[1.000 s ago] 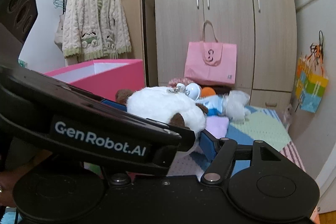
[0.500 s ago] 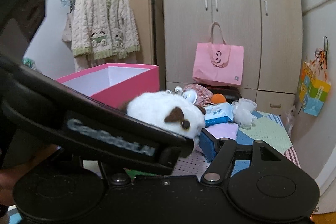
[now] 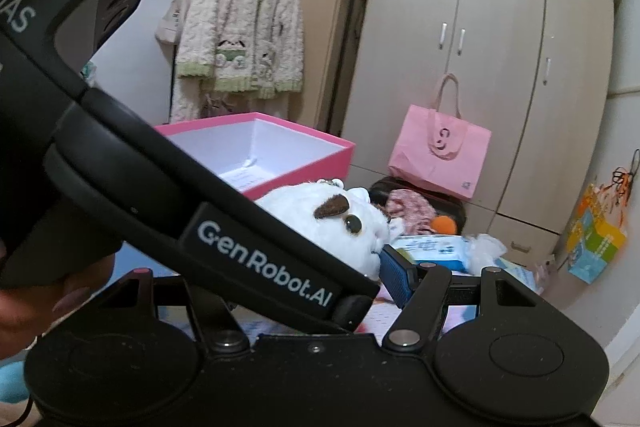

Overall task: Organize soft objects
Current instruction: 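Lift the white plush with the left gripper and carry it over the pink box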

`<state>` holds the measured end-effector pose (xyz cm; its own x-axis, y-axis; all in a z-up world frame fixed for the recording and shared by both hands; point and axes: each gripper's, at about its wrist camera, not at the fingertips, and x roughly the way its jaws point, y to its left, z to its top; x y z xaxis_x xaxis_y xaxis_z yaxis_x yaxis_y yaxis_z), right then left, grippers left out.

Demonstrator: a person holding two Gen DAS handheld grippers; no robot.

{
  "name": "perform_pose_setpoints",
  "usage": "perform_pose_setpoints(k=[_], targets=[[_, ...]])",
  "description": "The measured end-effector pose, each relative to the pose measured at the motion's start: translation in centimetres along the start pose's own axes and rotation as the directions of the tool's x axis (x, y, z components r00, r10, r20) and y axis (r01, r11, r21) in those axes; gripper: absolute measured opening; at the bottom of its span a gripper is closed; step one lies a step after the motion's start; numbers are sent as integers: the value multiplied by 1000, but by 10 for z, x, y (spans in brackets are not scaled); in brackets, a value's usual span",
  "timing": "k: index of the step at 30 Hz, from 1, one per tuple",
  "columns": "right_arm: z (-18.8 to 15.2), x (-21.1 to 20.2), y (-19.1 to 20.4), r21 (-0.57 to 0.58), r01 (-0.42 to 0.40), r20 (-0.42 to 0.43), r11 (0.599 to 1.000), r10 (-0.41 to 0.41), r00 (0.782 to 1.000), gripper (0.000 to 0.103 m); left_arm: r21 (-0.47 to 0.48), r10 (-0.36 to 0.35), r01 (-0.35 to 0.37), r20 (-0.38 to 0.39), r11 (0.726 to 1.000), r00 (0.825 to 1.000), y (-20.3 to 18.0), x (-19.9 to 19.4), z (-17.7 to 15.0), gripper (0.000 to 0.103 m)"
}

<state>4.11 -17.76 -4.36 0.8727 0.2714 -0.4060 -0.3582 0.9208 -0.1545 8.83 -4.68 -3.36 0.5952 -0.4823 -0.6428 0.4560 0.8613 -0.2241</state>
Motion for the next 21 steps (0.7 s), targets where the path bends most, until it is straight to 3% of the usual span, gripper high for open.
perform_pose_setpoints(k=[14,21], targets=[[26,-3,60,-54,-159,-10,986,159,987,71,-70,92,-98,-80,993,993,49,-64,-15,74],[47,11,63,-49,-191,12,980,191,981,72,-77,128,-131,-48,988,991,67,-77,1,74]])
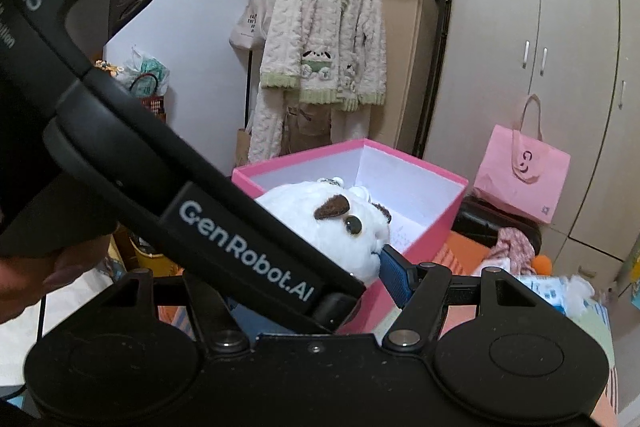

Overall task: Organize soft objects
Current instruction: 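Lift the white plush with the left gripper and carry it over the pink box, then lower the white plush into the pink box and open the left gripper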

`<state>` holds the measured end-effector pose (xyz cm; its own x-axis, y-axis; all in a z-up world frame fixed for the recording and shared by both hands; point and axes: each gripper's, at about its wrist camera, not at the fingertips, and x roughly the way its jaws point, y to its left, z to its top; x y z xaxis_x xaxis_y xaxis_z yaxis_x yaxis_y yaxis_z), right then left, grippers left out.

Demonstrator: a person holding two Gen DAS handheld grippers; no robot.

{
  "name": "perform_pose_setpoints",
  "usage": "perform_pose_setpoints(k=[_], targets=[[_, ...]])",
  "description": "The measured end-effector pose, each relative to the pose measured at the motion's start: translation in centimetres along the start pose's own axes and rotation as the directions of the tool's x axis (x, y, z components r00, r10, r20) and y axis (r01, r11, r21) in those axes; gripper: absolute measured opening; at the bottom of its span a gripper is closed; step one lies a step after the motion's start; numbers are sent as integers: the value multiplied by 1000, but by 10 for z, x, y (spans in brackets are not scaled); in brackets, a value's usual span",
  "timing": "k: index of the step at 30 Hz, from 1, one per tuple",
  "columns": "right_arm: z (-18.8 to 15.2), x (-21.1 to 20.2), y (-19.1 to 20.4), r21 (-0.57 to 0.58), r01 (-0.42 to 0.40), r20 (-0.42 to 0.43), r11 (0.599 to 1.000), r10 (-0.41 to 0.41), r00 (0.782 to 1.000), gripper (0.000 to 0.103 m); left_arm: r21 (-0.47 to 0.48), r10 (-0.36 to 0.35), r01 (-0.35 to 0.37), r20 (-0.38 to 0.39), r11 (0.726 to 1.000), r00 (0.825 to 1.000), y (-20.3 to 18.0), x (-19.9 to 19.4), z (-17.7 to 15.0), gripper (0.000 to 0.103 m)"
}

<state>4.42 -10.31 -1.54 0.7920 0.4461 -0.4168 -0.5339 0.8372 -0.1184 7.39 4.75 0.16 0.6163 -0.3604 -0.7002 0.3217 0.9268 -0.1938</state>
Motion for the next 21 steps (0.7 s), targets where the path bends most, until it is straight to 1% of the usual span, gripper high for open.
perform_pose_setpoints(k=[2,4,6,8,10,14,17,21], targets=[[8,6,-3,-2,1,15,1000,-1,1000,73,10,6,-6,26,1000,1000,2,-2,8,74],[16,9,-6,-7,9,39,1000,-8,999,75,24,-7,5,56,1000,998,4,-4,17,74],[23,14,-12,-16,20,67,1000,-19,998,75,25,-19,17,82,1000,996,7,-3,29,74],[29,25,-21,-10,25,70,1000,-25,997,75,38,-11,7,115,999,993,8,0,40,74],[37,38,-33,14,21,53,1000,-22,998,76,49,-3,-4,140,999,990,11,6,52,74],[47,68,-60,68,12,43,998,-15,999,75,40,-33,28,131,999,991,24,28,80,74],[52,92,-80,107,-9,33,994,5,999,74,24,-38,36,126,999,991,33,47,96,74],[55,122,-102,151,-23,-14,988,25,1000,74,-7,-56,57,105,998,993,46,77,115,74]])
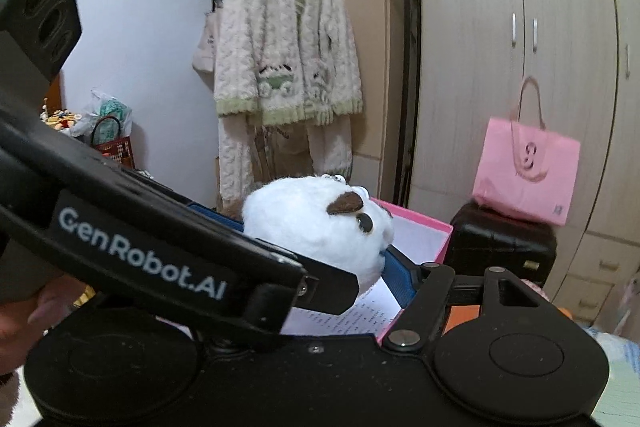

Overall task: Organize soft objects
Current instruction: 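Lower the white plush into the pink box and open the left gripper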

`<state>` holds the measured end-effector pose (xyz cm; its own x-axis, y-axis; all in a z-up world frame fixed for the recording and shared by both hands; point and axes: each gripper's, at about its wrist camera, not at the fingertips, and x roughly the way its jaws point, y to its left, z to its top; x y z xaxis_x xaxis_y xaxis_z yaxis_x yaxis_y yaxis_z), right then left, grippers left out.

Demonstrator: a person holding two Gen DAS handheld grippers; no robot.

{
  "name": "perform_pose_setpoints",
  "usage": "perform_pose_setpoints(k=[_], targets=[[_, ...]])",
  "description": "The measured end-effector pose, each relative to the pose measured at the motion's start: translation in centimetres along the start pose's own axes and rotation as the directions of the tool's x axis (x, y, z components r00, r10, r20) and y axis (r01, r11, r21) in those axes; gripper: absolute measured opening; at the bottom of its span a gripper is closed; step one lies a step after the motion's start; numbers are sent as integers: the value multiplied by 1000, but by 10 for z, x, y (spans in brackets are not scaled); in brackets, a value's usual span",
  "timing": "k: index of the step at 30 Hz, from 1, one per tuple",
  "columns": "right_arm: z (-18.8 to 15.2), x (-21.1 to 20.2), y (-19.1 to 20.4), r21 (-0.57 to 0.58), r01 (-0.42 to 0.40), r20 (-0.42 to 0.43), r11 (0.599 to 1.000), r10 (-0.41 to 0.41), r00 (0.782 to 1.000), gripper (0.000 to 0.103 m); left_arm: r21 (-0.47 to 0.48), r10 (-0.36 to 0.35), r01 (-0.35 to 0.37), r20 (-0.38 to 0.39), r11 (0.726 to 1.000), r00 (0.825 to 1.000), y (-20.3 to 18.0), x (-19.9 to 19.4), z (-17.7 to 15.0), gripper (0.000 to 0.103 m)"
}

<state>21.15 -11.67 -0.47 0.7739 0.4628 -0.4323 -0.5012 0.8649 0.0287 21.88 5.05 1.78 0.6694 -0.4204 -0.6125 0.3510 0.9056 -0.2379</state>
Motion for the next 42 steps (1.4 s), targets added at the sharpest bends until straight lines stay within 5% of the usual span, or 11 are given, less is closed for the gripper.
perform_pose_setpoints(k=[9,20,42], targets=[[11,65,-28,43,-27,-178,999,34,983,74,-152,-21,8,-82,988,996,39,60,14,74],[11,101,-36,-9,-24,-272,1000,21,962,73,-246,-60,23,-146,969,987,63,98,19,74],[17,31,-10,-64,20,-243,998,-35,969,74,-64,51,-50,10,997,999,34,-11,-2,78]])
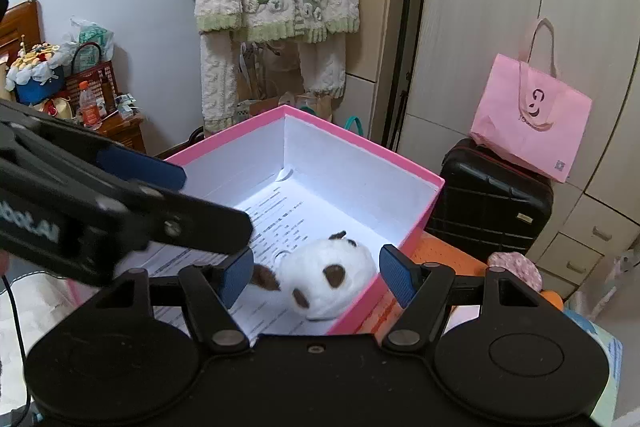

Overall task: Organize soft objects
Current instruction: 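Lower the white plush into the pink box and open the left gripper, then move the left gripper toward the green ball while the right gripper approaches the white mesh sponge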

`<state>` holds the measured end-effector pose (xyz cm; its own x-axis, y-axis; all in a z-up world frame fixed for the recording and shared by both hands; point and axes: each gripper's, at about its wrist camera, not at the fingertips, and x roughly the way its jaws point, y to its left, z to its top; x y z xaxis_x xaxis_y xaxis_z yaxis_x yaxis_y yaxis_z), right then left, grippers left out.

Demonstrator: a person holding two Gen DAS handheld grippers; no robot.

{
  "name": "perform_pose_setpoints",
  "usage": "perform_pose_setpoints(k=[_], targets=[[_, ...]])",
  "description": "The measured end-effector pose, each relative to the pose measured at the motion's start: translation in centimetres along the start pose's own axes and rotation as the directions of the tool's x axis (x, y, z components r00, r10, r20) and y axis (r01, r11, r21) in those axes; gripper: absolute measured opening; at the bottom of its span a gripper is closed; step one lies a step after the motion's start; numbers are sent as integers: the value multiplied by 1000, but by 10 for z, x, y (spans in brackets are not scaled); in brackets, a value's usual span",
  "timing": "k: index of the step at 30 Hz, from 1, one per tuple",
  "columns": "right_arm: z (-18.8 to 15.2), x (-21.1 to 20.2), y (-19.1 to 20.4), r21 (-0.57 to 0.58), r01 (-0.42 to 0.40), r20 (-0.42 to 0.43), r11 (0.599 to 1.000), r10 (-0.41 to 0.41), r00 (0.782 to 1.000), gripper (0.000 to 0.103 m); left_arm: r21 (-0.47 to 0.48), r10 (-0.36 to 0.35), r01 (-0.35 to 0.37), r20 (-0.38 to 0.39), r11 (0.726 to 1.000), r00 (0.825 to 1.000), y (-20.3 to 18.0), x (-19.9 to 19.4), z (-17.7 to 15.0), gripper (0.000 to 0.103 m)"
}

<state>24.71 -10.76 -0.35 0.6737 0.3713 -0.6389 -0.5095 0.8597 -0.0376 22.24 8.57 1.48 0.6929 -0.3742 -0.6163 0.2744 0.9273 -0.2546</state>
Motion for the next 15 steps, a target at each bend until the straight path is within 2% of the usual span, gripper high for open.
perform_pose_setpoints(k=[9,15], targets=[[-10,-52,14,-34,26,23,999,-25,999,74,95,3,-7,41,995,999,-25,-48,-20,78],[-28,-97,4,-13,12,55,1000,-11,998,75,165,-20,10,57,986,998,-47,-76,-36,81]])
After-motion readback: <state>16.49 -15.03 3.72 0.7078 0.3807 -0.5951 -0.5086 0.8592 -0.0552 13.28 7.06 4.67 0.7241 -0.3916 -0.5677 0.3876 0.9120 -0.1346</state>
